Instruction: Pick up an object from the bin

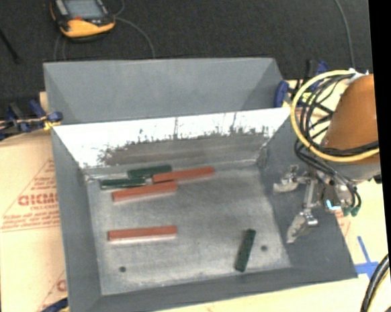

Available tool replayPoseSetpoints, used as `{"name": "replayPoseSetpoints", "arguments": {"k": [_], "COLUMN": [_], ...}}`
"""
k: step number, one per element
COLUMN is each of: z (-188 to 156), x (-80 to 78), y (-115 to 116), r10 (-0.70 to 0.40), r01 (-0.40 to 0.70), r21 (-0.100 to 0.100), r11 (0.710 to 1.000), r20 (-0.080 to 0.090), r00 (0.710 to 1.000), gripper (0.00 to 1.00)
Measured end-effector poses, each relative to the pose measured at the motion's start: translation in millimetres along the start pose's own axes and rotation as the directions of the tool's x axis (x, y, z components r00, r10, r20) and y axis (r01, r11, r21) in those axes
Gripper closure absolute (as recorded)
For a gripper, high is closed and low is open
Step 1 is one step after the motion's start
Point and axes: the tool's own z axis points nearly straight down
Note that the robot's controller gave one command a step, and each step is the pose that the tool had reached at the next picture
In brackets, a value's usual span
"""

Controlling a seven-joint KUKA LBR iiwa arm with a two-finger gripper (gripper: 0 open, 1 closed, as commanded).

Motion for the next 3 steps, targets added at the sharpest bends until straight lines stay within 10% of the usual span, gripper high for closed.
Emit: {"name": "replayPoseSetpoints", "arguments": {"k": [1, 3], "z": [-4, 85], "x": [-1.8, 12.9], "y": [1, 24], "r10": [-0.004, -0.415], "r01": [0.004, 0.415], "r21": [0.002, -0.001], "r11": [1.0, 0.91], "r20": [0.008, 0.003], "r00": [1.0, 0.91], "gripper": [0.0, 0.0]}}
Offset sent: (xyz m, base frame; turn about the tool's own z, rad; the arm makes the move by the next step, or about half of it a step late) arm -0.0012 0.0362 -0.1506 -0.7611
